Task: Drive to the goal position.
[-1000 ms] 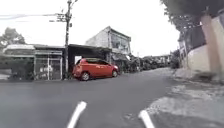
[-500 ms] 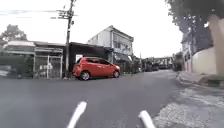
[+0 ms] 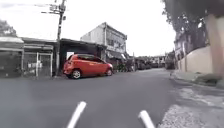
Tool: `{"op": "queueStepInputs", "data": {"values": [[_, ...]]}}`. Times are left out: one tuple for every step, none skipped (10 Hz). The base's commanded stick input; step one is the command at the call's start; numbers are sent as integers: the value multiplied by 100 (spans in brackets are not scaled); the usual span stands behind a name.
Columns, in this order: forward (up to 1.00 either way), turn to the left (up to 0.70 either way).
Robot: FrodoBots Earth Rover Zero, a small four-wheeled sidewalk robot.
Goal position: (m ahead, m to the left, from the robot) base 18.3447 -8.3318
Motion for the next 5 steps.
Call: {"op": "queueStepInputs", "data": {"values": [[70, 0], [70, 0], [70, 0], [70, 0], [70, 0]]}}
